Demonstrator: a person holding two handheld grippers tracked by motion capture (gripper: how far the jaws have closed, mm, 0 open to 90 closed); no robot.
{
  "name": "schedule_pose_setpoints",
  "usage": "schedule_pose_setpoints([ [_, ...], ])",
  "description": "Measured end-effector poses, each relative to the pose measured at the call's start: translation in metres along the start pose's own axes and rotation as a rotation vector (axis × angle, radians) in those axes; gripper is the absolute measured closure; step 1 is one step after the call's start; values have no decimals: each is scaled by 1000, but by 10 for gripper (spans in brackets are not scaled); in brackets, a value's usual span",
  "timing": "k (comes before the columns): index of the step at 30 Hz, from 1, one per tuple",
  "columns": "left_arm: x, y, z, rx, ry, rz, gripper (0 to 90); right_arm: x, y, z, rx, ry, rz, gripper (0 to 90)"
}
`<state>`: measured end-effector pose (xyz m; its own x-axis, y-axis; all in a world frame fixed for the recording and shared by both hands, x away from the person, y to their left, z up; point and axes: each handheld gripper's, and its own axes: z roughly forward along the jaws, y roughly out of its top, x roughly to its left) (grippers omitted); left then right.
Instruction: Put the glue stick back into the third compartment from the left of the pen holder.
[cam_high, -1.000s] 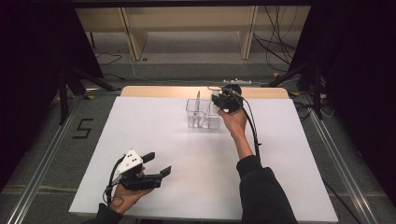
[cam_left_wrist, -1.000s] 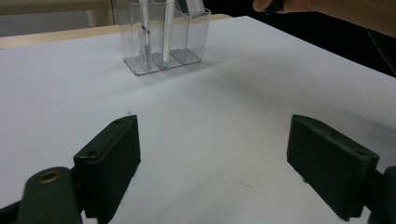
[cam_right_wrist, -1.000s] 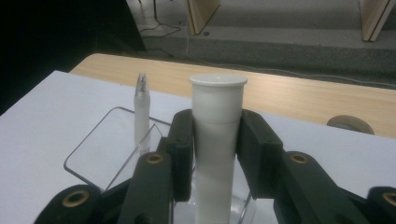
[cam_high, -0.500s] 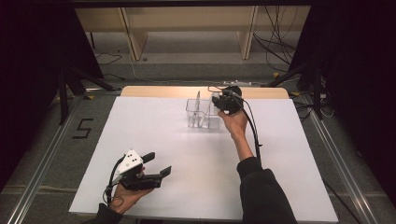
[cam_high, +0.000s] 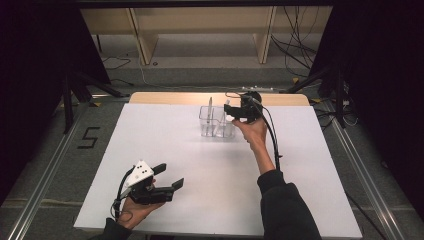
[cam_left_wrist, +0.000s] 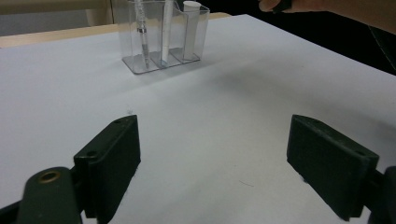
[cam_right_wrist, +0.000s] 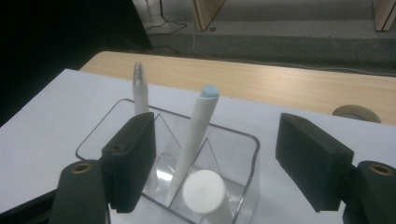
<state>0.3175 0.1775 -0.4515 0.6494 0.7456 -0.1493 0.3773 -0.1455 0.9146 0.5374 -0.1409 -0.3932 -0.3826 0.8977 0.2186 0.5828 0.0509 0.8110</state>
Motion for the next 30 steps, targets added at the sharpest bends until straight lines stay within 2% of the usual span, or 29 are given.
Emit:
schedule_pose_setpoints([
  [5,1,0,0,-1,2,-1,169,3,1,-7,-12,11,-13,272],
  [10,0,0,0,-4,1,-7,169,9,1,-21,-28,47,-39,261],
  [14,0,0,0,-1,-3,-8,169,15,-2,-31,-19,70,-67,256],
  [21,1,0,0,1,-2,-7,169,25,-12,-49,-21,121,-108,232],
  [30,1,0,0,2,-2,-7,169,33,-29,-73,-35,164,-146,226],
])
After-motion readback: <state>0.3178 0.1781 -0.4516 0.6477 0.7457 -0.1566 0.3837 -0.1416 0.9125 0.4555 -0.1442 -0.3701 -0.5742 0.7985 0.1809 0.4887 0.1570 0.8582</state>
